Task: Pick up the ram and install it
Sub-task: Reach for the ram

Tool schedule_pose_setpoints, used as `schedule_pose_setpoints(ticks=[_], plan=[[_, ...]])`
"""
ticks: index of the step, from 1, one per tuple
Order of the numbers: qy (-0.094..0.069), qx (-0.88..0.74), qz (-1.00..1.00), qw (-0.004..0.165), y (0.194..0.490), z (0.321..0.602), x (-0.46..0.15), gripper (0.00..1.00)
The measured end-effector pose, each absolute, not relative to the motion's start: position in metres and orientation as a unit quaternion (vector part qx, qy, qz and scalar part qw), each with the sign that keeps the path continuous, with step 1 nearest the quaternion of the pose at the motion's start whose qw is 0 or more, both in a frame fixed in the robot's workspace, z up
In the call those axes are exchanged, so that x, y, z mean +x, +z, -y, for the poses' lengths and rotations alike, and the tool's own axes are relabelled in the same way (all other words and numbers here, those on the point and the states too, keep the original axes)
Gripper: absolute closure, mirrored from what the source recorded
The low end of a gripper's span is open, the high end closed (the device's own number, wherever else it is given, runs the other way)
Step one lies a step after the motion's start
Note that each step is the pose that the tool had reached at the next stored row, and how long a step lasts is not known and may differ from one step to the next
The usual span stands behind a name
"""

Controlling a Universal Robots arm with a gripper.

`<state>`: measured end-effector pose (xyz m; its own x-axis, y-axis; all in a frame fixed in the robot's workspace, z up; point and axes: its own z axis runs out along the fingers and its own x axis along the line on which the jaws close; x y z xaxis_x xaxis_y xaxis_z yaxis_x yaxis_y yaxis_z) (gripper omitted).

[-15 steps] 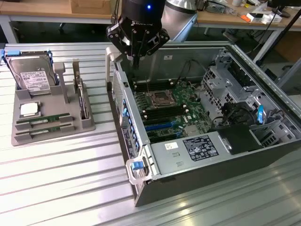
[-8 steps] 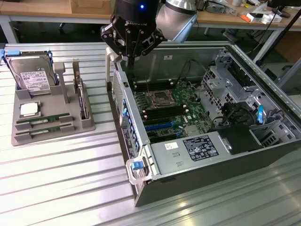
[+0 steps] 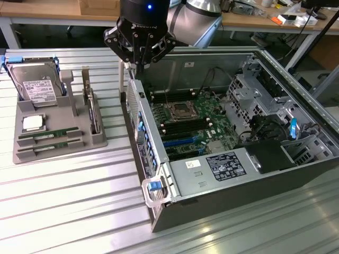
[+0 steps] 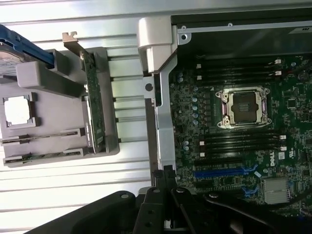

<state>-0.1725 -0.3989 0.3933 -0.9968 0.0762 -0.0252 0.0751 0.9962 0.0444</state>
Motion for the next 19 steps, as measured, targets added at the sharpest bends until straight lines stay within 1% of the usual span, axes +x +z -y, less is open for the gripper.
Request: schedule_pose_setpoints(ticks=[19], plan=[[0.022,0.038,-0.999,0.013,0.393,0.399,-0.201,0.89]])
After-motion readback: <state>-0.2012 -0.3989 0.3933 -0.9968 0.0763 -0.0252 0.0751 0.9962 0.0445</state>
